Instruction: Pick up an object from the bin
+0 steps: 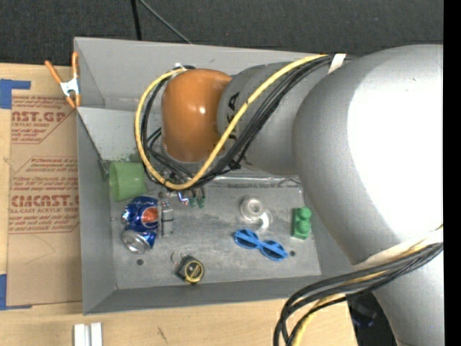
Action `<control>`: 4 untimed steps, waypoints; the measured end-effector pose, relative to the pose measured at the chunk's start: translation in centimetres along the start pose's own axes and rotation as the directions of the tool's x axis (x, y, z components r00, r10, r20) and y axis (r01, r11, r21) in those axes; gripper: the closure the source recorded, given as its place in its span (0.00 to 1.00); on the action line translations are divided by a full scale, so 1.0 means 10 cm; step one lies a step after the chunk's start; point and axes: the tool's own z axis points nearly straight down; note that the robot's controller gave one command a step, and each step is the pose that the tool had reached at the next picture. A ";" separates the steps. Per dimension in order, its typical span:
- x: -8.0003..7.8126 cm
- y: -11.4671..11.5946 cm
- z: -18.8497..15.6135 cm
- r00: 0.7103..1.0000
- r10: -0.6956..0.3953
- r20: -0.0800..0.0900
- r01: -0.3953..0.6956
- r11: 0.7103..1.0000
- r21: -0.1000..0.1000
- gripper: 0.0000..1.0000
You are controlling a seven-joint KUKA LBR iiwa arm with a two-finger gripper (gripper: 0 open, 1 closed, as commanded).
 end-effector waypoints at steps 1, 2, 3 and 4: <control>0.04 0.04 0.15 1.000 0.012 0.012 -0.012 1.000 0.001 0.00; 0.09 0.15 0.19 1.000 -0.011 0.022 0.011 1.000 0.018 0.00; 0.06 0.18 0.15 0.999 -0.018 0.032 0.017 1.000 0.013 1.00; 0.05 0.13 0.14 0.999 -0.022 0.024 0.021 1.000 0.008 1.00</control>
Offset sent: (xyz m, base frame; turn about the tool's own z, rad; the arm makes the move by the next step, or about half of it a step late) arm -0.0129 0.0053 -0.0322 0.0097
